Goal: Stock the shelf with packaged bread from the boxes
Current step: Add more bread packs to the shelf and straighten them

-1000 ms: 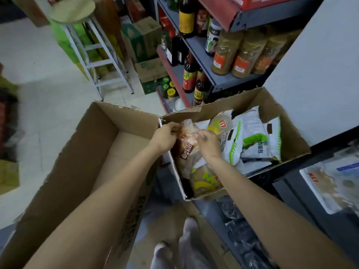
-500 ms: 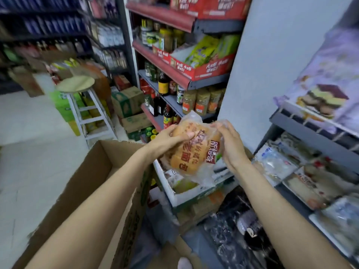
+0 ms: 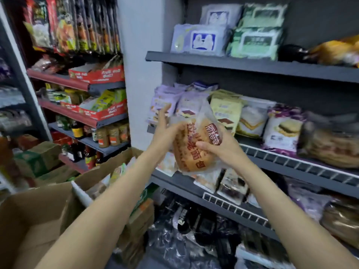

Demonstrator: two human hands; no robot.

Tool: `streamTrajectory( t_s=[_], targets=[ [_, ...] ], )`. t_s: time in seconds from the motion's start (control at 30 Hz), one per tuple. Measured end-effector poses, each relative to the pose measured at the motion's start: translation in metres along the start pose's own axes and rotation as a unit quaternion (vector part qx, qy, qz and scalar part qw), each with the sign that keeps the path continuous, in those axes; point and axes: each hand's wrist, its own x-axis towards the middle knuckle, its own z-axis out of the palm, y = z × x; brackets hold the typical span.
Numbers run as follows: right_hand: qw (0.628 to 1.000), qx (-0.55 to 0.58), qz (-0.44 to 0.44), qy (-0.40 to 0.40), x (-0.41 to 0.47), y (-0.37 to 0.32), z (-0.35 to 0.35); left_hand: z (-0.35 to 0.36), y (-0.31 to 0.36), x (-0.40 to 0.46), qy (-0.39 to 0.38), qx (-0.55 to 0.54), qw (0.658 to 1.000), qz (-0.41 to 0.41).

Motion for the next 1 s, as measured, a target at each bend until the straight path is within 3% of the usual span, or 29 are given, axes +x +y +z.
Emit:
streamTrajectory(
  t_s=[0.17,0.3,0.43,0.57,0.8,0.9,1.0],
  targets=[
    [0.979,-0.164,0.026,0.121,-0.045,0.025,-0.140,0.133,0.029,-0.009,-0.077,0.214,0.960,0.164],
    [0.951,-0.281,0.012,0.131,-0.069,0.051,-0.252,0.239,0.028,-0.017,-0.138,0.284,0.922,0.226],
    [0.933,-0.350,-0.007,0.082,-0.062,0.077,-0.335,0.324,0.021,-0.010,-0.097,0.287,0.932,0.201],
    [0.908,-0.416,0.002,0.047,-0.043,0.105,-0.371,0.379,0.008,0.002,-0.058,0.327,0.936,0.114],
    [0.849,-0.521,0.024,-0.086,-0.024,0.142,-0.356,0.403,-0.014,0.003,-0.145,0.467,0.872,-0.026],
    [0.844,-0.527,0.032,-0.092,-0.020,0.142,-0.351,0.404,-0.013,0.001,-0.156,0.467,0.870,-0.026],
    [0.843,-0.527,0.038,-0.103,-0.020,0.140,-0.351,0.398,-0.006,0.001,-0.138,0.431,0.892,-0.003]
  ],
)
